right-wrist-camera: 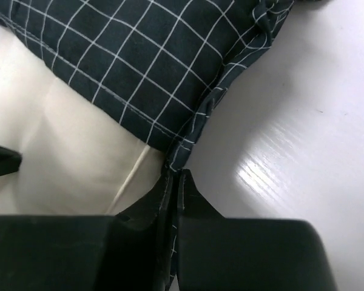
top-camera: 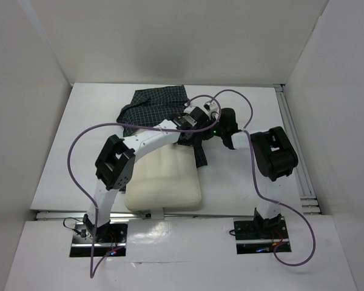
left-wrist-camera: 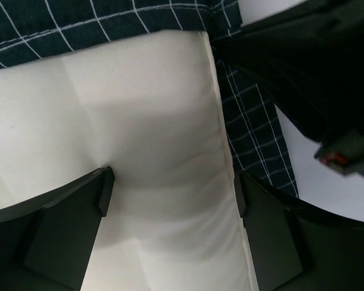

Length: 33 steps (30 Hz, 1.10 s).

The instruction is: Put the pillow into the pillowcase

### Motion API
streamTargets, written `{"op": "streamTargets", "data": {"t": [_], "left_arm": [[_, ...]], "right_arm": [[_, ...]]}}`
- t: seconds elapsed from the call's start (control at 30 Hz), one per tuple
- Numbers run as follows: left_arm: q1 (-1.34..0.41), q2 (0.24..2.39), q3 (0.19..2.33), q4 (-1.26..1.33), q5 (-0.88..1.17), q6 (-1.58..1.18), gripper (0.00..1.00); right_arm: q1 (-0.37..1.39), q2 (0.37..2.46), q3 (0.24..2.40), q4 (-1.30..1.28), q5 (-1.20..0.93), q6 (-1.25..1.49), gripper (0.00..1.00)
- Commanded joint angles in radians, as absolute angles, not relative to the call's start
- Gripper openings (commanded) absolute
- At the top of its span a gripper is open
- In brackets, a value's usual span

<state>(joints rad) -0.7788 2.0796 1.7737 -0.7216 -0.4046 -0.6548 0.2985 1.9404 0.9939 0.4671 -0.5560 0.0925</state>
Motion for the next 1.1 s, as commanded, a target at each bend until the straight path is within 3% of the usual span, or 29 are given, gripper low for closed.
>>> {"op": "streamTargets", "data": {"t": [0.0, 0.1, 0.23, 0.27, 0.33, 0.37, 0.57, 0.73, 0.9, 1.07], "left_arm": [[-0.775, 2.147, 1.844, -0.830, -0.514, -0.741, 1.00], [-0.763, 2.158, 1.868, -0.839, -0.505, -0.768, 1.00], [-0.752, 2.186, 1.868, -0.828, -0.520, -0.769, 0.72], [-0.752, 2.197, 1.881, -0.828, -0.520, -0.769, 0.42], [-0.742, 2.227, 1.905, -0.828, -0.531, -0.769, 0.10], [-0.742, 2.238, 1.917, -0.828, -0.541, -0.769, 0.00], [-0.733, 2.185, 1.911, -0.703, -0.587, -0.729, 0.00], [-0.721, 2.178, 2.076, -0.630, -0.600, -0.672, 0.00], [-0.703, 2.289, 2.252, -0.650, -0.539, -0.692, 0.00], [-0.693, 2.326, 2.287, -0.606, -0.420, -0.741, 0.00]], "right_arm": [[0.302, 1.919, 0.951, 0.600, -0.561, 0.127, 0.00], [0.302, 1.855, 0.893, 0.640, -0.530, 0.152, 0.00], [0.313, 1.734, 0.755, 0.681, -0.503, 0.166, 0.00], [0.313, 1.712, 0.738, 0.681, -0.489, 0.166, 0.00], [0.324, 1.658, 0.697, 0.681, -0.489, 0.178, 0.00], [0.324, 1.631, 0.684, 0.681, -0.489, 0.189, 0.00], [0.342, 1.579, 0.675, 0.646, -0.462, 0.176, 0.00], [0.394, 1.502, 0.684, 0.591, -0.552, 0.108, 0.00], [0.426, 1.422, 0.684, 0.557, -0.868, 0.014, 0.00], [0.448, 1.577, 0.779, 0.466, -1.061, -0.057, 0.00]]}}
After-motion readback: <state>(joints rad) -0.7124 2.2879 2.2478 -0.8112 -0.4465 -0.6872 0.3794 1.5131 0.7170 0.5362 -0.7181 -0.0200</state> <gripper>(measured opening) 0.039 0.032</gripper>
